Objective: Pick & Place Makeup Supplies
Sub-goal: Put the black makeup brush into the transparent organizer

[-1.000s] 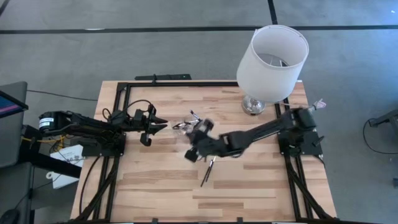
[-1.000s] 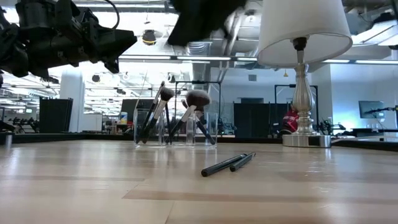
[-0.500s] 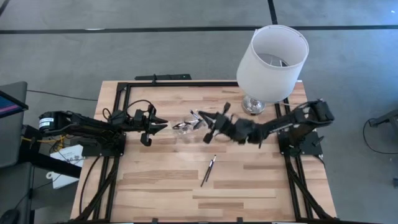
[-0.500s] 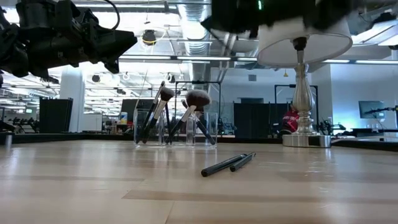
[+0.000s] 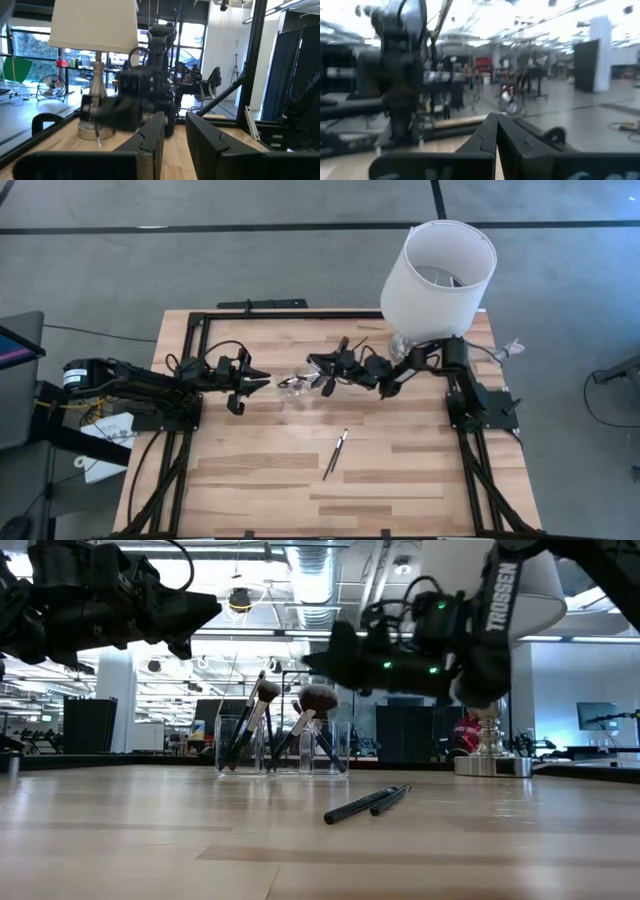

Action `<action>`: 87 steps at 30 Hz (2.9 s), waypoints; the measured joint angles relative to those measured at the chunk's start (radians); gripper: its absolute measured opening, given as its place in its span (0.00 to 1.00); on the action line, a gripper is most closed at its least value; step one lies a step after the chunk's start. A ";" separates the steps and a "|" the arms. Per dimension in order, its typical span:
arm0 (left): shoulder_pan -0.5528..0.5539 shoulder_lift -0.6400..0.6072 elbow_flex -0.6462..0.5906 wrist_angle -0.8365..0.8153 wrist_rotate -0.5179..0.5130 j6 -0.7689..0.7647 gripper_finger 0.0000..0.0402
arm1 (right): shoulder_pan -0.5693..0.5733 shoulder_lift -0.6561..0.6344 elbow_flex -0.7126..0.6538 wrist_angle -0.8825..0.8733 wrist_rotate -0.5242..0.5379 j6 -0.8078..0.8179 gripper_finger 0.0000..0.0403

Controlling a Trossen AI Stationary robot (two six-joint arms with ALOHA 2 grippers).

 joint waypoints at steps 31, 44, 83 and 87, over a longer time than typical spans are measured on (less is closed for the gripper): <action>-0.001 0.000 0.000 -0.022 0.000 -0.003 0.19 | 0.098 -0.639 0.156 -1.731 0.670 0.666 0.34; -0.001 0.000 0.000 -0.023 0.000 0.000 0.19 | 0.035 -0.251 0.156 -1.737 0.693 1.160 0.33; 0.000 0.000 0.000 -0.035 0.000 0.000 0.19 | -0.107 0.018 0.304 -1.774 0.707 1.147 0.19; 0.000 0.000 0.000 -0.037 0.000 0.000 0.19 | -0.108 0.007 0.304 -1.792 0.677 1.079 0.04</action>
